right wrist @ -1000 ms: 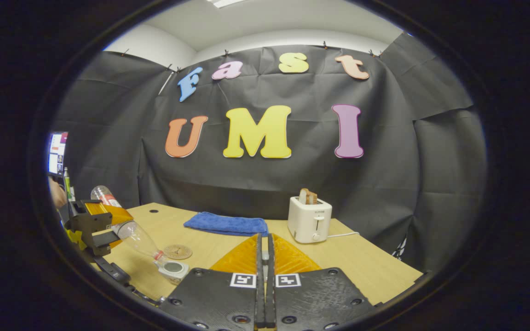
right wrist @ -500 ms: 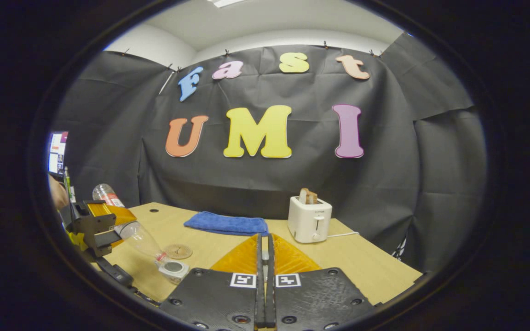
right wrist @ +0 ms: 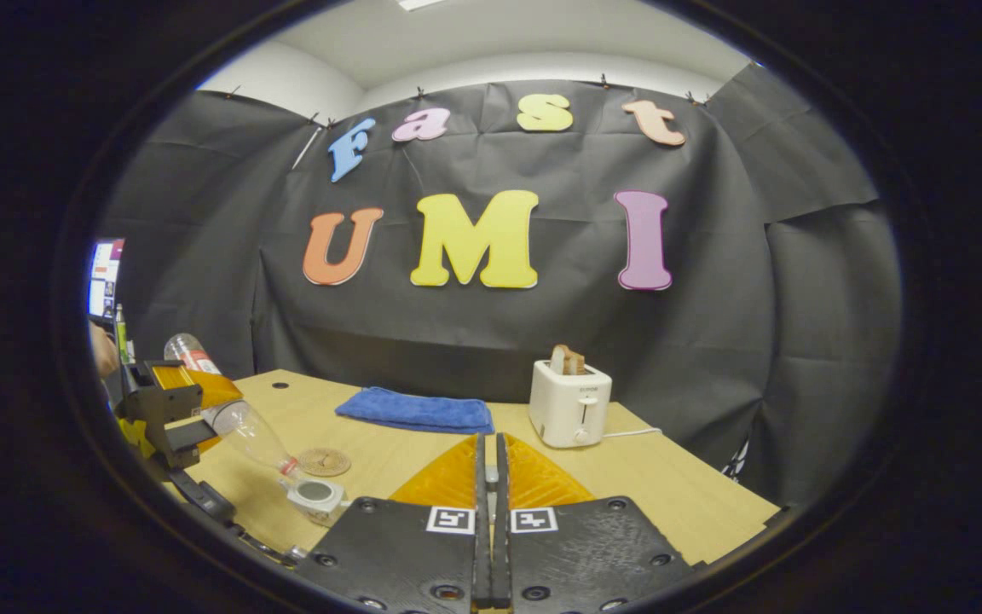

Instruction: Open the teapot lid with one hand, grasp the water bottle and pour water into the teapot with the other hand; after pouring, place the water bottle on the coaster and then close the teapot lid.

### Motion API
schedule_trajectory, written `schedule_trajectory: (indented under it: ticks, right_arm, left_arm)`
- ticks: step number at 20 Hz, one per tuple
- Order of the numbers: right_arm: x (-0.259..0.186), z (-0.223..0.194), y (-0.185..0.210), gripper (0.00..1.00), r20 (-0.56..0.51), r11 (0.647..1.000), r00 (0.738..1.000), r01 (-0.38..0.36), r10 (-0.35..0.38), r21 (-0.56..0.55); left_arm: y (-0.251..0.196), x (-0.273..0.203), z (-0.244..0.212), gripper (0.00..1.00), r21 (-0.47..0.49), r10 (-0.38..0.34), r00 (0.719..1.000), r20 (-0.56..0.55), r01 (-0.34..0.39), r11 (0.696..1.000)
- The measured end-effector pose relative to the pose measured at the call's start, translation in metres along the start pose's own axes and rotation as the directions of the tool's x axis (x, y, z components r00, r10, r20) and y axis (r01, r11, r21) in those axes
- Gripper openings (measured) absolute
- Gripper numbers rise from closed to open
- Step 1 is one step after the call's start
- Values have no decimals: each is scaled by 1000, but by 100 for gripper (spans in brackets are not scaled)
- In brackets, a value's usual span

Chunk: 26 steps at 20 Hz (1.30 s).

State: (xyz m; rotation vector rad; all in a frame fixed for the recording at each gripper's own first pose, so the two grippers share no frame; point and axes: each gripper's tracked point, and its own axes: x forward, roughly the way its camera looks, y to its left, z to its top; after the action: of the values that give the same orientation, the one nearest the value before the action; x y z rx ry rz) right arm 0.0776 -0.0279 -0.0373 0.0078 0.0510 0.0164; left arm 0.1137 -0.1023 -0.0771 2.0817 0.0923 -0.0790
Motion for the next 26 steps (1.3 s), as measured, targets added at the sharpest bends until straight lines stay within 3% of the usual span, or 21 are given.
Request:
schedule_trajectory:
  ticks: [3, 6, 10, 12, 14, 16, 18, 21, 26]
  right_arm:
    - [-1, 3, -3, 1, 10, 1000, 1000, 11, -10, -5]
    - [-2, 3, -5, 1, 8, 1000, 1000, 17, -17, 0]
    - [-6, 8, -5, 1, 17, 1000, 1000, 20, -20, 9]
    - [-6, 8, -4, 1, 20, 1000, 1000, 20, -21, 7]
    - [-6, 7, 2, 1, 17, 1000, 1000, 4, -5, 12]
    - [-6, 5, 5, 1, 10, 1000, 1000, -4, 4, 18]
    - [-8, 4, 6, 1, 11, 1000, 1000, -7, 7, 29]
    - [-9, 3, 9, 1, 9, 999, 1000, -14, 14, 38]
    - [-8, 3, 7, 1, 9, 999, 1000, -11, 11, 33]
  left_arm:
    - [-6, 0, -3, 73, -125, 11, 1000, 15, -9, 992]
    - [-19, -2, -7, 73, -306, -17, 999, 40, 29, 952]
    - [-13, -1, -11, 73, -497, -24, 997, 80, 61, 865]
    - [-15, 4, -16, 73, -584, -57, 994, 89, 98, 806]
    - [-7, 5, -20, 73, -664, -41, 995, 91, 92, 742]
    - [-6, 12, -23, 73, -766, -31, 994, 101, 97, 635]
    - [-12, 21, -18, 73, -858, -43, 989, 140, 143, 493]
    - [-12, 38, -20, 73, -948, -27, 989, 144, 146, 283]
    - [-1, 67, -2, 74, -977, 79, 982, 172, 180, -112]
